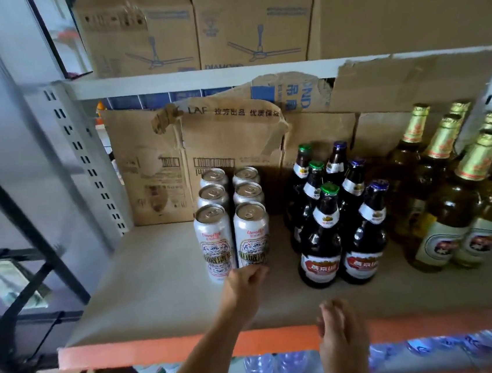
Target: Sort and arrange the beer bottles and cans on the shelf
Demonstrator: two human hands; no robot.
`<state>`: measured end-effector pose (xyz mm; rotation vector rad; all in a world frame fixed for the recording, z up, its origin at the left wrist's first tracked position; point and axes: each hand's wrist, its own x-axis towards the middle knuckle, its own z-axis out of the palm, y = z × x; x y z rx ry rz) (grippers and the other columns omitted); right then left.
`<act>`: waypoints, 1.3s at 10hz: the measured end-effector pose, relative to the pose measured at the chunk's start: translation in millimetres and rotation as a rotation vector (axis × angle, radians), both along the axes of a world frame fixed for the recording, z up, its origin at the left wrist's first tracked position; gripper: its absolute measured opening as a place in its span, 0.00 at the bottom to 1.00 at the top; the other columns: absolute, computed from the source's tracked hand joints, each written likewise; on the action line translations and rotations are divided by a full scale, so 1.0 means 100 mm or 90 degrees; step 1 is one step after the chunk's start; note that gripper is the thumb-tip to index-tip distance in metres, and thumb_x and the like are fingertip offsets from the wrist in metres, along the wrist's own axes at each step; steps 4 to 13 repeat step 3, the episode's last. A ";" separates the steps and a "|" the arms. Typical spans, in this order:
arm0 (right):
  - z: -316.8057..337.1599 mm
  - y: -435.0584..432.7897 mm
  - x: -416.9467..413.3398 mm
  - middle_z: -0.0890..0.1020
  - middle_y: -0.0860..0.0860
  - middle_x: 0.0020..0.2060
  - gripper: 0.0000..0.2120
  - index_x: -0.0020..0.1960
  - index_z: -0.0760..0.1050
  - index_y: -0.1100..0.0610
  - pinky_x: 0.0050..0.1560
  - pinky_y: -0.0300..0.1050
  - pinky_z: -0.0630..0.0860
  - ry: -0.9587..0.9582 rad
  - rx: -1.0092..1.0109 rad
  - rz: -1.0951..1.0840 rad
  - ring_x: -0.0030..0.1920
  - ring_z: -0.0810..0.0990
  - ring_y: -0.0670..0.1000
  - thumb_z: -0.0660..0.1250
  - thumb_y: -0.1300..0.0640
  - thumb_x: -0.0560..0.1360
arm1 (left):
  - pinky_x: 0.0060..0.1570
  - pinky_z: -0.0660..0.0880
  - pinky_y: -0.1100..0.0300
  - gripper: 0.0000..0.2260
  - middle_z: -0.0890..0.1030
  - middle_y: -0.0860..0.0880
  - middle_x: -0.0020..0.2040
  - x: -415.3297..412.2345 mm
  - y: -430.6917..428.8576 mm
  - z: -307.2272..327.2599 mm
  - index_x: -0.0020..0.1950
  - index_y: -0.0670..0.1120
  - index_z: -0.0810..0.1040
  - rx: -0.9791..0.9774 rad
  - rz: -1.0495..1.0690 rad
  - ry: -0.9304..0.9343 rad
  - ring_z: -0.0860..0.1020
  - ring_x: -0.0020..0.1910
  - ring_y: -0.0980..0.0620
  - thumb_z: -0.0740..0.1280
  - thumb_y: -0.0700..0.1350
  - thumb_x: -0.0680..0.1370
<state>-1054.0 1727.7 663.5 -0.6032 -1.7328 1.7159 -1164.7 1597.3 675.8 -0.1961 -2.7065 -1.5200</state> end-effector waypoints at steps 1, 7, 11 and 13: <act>0.05 -0.08 0.01 0.76 0.50 0.26 0.14 0.35 0.75 0.49 0.36 0.50 0.70 0.026 -0.020 0.039 0.28 0.72 0.48 0.63 0.39 0.64 | 0.32 0.66 0.67 0.09 0.77 0.49 0.34 -0.02 -0.01 0.00 0.45 0.44 0.85 0.008 -0.016 0.007 0.72 0.35 0.55 0.67 0.46 0.77; 0.22 0.05 0.01 0.77 0.47 0.26 0.07 0.36 0.78 0.47 0.37 0.47 0.71 0.043 -0.048 0.077 0.30 0.75 0.44 0.65 0.46 0.68 | 0.35 0.71 0.54 0.15 0.76 0.45 0.31 0.04 0.04 0.01 0.40 0.41 0.81 0.033 0.024 -0.012 0.71 0.33 0.53 0.64 0.51 0.77; 0.22 0.05 0.01 0.77 0.47 0.26 0.07 0.36 0.78 0.47 0.37 0.47 0.71 0.043 -0.048 0.077 0.30 0.75 0.44 0.65 0.46 0.68 | 0.35 0.71 0.54 0.15 0.76 0.45 0.31 0.04 0.04 0.01 0.40 0.41 0.81 0.033 0.024 -0.012 0.71 0.33 0.53 0.64 0.51 0.77; 0.22 0.05 0.01 0.77 0.47 0.26 0.07 0.36 0.78 0.47 0.37 0.47 0.71 0.043 -0.048 0.077 0.30 0.75 0.44 0.65 0.46 0.68 | 0.35 0.71 0.54 0.15 0.76 0.45 0.31 0.04 0.04 0.01 0.40 0.41 0.81 0.033 0.024 -0.012 0.71 0.33 0.53 0.64 0.51 0.77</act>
